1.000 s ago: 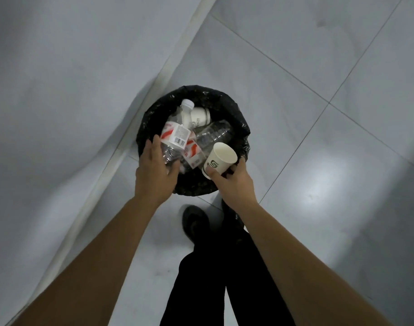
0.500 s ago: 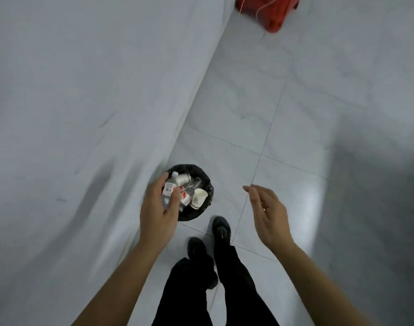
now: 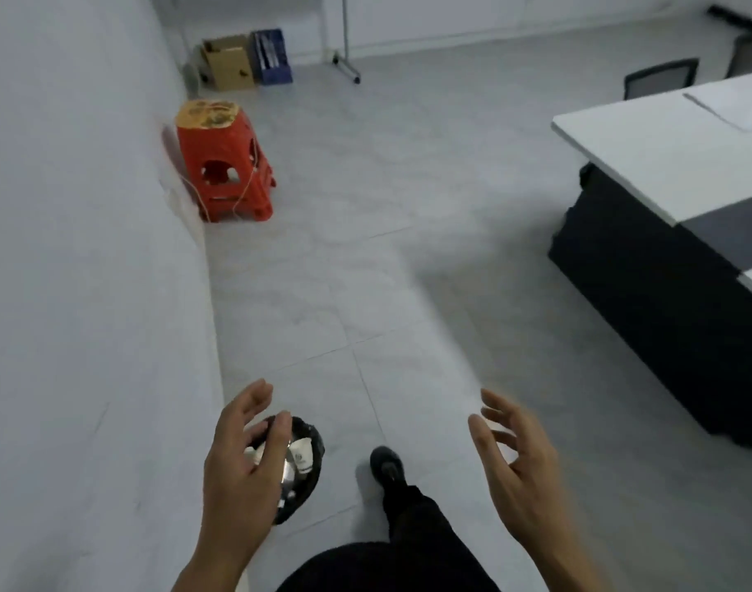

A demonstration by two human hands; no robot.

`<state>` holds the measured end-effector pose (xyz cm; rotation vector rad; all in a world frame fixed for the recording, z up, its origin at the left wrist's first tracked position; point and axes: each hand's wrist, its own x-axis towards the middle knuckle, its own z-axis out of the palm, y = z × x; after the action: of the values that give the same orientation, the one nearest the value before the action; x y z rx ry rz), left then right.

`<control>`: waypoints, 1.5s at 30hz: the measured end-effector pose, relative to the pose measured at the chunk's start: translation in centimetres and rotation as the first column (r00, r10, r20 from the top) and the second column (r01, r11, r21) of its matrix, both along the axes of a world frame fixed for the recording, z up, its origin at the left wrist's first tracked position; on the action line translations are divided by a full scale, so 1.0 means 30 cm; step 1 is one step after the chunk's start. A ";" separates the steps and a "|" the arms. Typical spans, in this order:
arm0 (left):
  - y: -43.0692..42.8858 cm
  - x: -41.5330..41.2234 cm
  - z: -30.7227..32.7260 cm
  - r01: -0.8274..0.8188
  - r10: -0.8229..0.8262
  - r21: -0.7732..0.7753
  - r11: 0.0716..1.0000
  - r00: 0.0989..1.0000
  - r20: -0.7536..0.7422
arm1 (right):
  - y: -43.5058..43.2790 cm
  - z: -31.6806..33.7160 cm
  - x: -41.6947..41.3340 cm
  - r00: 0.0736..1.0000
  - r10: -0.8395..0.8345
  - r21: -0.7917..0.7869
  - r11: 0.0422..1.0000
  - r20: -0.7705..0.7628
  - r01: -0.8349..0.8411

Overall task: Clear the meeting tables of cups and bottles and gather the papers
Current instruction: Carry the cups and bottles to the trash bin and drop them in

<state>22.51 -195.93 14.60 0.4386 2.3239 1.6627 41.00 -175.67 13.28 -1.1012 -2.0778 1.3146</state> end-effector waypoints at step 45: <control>2.018 2.669 -0.126 0.981 -0.981 -0.047 0.187 0.190 0.048 | 0.950 -0.095 2.855 0.312 -0.945 0.011 0.314 0.098 0.949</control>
<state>102.57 -135.38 10.83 1.5147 1.3185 0.8188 126.65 -147.16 10.43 -1.9797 -0.9380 0.6442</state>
